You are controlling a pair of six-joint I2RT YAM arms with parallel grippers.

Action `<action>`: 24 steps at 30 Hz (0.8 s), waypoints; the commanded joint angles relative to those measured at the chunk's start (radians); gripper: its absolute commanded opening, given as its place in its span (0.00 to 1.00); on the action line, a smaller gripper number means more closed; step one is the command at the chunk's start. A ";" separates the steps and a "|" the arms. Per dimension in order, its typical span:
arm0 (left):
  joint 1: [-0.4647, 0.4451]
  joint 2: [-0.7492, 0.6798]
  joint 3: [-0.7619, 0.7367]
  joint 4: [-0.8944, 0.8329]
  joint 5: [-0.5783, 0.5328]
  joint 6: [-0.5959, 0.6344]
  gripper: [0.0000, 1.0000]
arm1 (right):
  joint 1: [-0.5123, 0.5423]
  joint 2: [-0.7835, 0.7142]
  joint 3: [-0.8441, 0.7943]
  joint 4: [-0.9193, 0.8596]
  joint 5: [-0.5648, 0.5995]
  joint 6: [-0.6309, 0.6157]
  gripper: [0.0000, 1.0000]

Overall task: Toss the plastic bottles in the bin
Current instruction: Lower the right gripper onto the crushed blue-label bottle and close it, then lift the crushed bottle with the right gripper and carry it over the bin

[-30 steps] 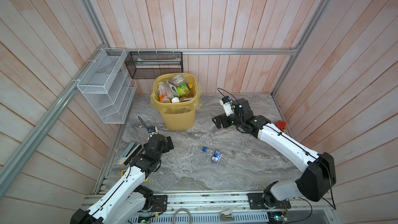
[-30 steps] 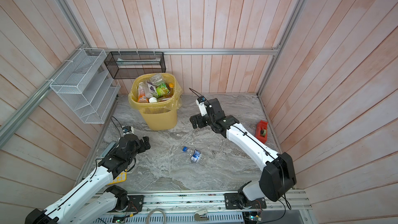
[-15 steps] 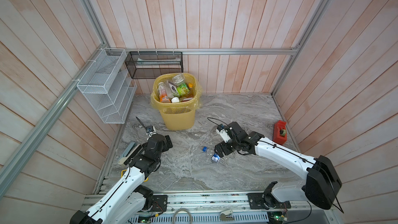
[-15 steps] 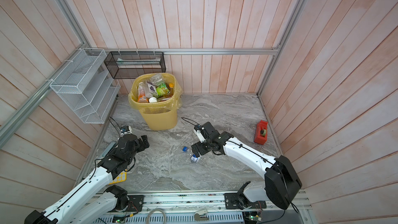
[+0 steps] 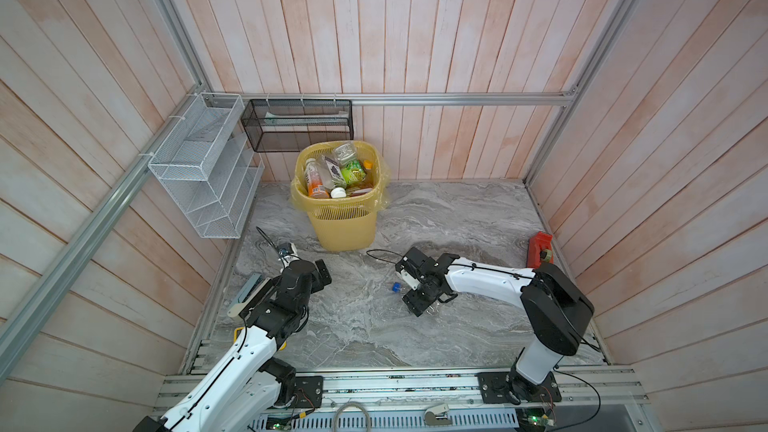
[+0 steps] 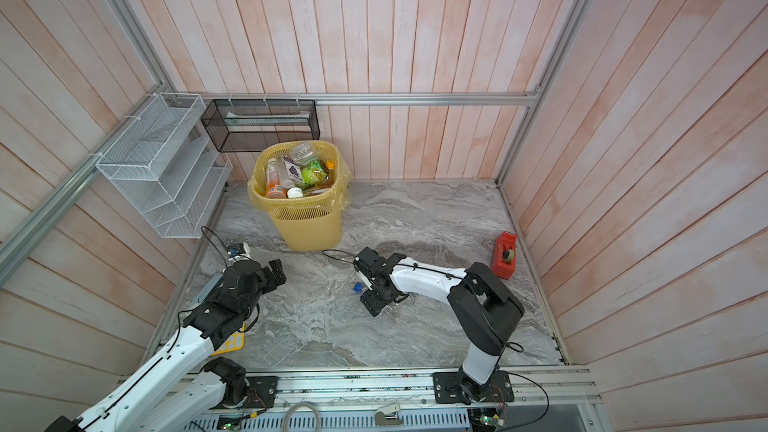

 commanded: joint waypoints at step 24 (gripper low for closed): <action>-0.004 -0.010 0.030 -0.014 -0.026 0.027 1.00 | -0.313 -0.617 0.291 0.654 -0.007 -0.012 0.45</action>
